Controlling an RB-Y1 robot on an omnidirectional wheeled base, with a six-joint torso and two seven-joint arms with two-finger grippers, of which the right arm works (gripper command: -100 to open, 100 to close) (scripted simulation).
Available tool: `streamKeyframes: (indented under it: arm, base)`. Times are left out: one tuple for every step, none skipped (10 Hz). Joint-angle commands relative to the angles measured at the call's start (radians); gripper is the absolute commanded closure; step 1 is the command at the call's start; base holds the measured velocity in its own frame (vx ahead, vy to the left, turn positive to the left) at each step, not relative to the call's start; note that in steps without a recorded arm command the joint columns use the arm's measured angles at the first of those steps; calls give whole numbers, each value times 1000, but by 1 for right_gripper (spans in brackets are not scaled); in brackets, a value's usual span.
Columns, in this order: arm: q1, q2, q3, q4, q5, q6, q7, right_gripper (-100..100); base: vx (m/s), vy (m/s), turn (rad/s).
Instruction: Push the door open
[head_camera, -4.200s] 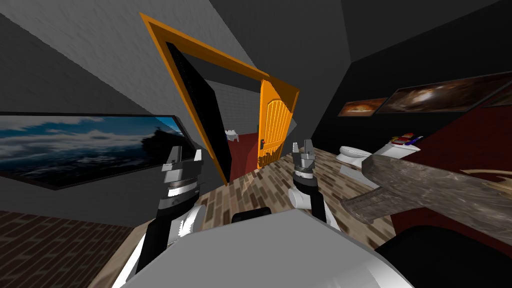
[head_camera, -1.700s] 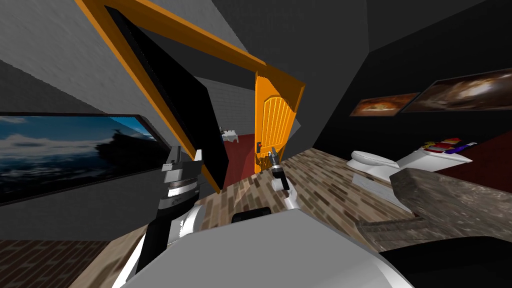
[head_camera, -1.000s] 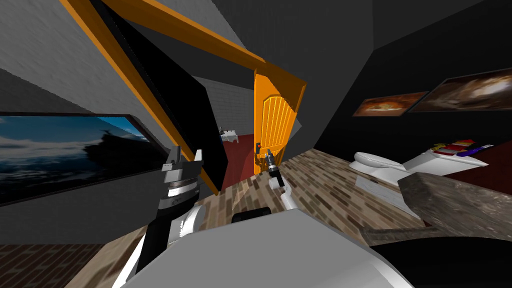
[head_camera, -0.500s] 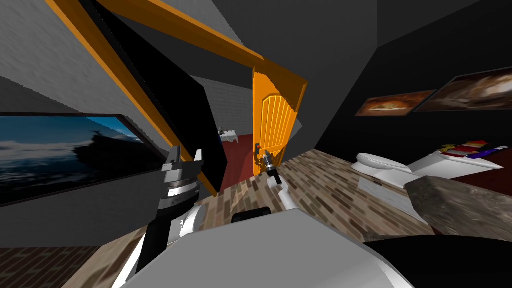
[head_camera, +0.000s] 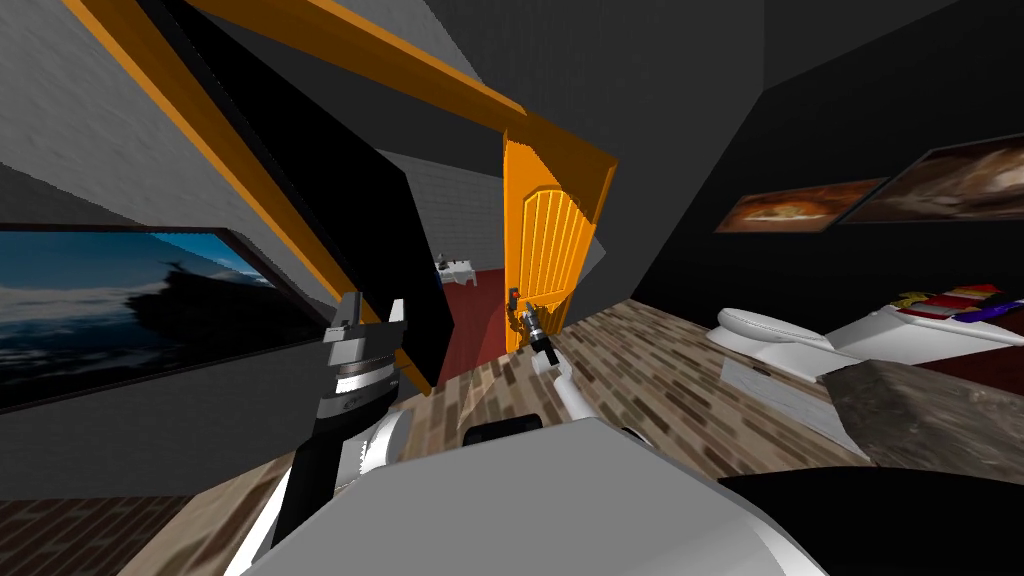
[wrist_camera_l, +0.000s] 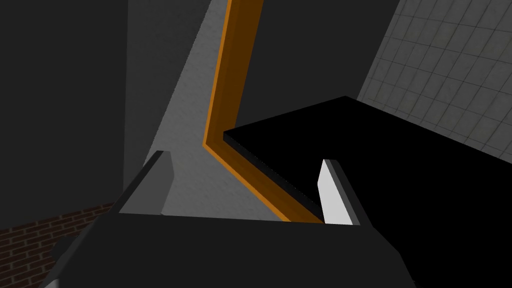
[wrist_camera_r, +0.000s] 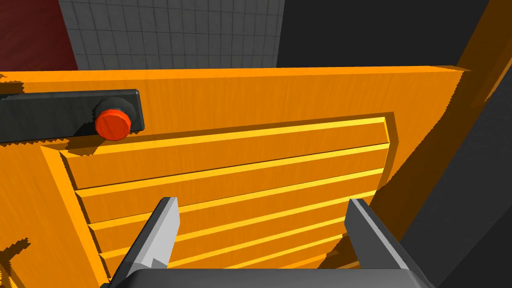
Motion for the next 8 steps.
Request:
streamKeyframes:
  arm:
    - [-21,0,2,48,-2,-6,-3,-100]
    - [-47,0,9,73,-6,-2,-9,-100]
    - [-47,0,9,95,-6,-2,-9,-100]
    - [-73,-1,15,135,-10,2,-15,-100]
    - [-100,-2,22,167,-14,5,-20,-100]
    - [-100,-2,22,189,-14,5,-20,-100]
    - [-123,-2,27,212,-18,9,-26,-100]
    - [-123,-2,27,231,-18,9,-26,-100]
  base:
    - [42,-50,13]
    - [55,-56,14]
    - [49,-48,15]
    - [48,-63,16]
    - [81,-82,31]
    - [58,-57,14]
    - [57,-57,6]
    - [45,-48,13]
